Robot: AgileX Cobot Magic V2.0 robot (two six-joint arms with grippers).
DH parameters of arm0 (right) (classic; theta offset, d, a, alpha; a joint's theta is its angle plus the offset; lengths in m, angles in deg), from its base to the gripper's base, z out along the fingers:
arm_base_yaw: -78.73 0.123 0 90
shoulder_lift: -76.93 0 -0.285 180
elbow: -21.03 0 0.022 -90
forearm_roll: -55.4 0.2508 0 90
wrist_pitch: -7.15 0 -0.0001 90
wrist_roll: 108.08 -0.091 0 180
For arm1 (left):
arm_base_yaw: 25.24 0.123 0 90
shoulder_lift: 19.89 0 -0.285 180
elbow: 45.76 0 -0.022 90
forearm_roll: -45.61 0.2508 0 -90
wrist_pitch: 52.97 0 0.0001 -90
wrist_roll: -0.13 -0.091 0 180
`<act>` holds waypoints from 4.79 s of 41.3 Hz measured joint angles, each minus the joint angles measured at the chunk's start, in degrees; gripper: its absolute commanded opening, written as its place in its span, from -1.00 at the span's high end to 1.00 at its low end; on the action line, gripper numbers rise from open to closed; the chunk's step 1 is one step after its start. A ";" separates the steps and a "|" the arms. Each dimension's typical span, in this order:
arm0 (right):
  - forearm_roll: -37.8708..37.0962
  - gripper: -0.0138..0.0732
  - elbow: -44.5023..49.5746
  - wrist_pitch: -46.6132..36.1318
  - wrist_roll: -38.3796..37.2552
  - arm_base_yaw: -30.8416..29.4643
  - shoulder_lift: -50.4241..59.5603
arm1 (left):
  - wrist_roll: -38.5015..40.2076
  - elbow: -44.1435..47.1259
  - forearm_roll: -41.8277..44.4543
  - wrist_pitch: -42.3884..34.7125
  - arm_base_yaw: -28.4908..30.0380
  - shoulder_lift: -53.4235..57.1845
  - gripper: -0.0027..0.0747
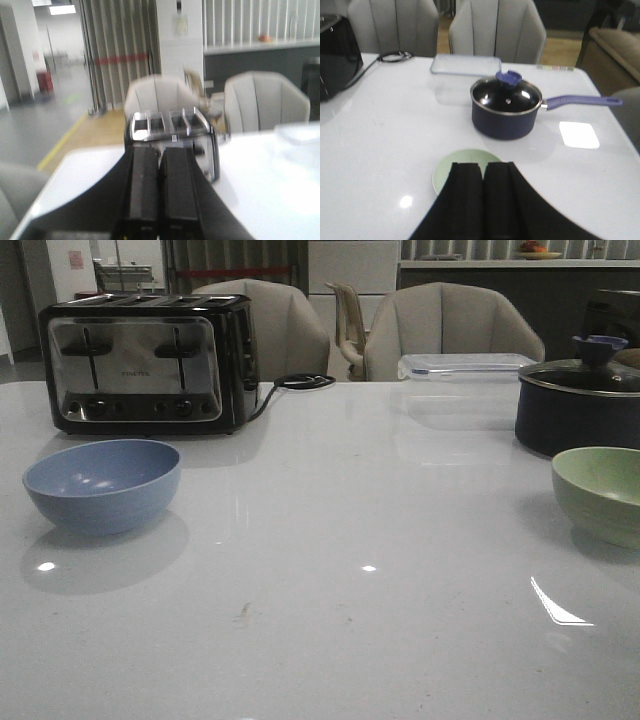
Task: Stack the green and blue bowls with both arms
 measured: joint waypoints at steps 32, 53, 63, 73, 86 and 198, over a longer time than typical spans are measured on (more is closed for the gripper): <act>-0.09 -0.10 0.00 9.32 0.00 0.00 -21.36 | 0.00 0.00 0.00 11.03 0.00 -23.16 -0.01; -0.72 -0.60 -5.52 10.92 -0.63 -1.69 -27.62 | -2.67 0.00 -1.90 9.04 -7.66 -24.77 -0.57; -0.69 -0.60 -15.08 13.73 -0.67 -9.83 -40.44 | -3.17 0.00 -2.14 8.81 -17.91 -24.77 -0.57; 6.58 -0.60 -23.92 16.09 5.41 -15.31 -56.19 | -3.17 0.00 -2.14 8.60 -20.95 -24.77 -0.57; 19.12 -0.60 -32.75 16.38 16.39 -17.77 -72.57 | -3.17 0.00 -2.14 8.49 -20.95 -24.77 -0.57; 19.64 -0.34 -38.48 9.90 17.14 26.72 -69.00 | -3.17 0.00 -2.36 7.95 -20.95 -24.77 -0.57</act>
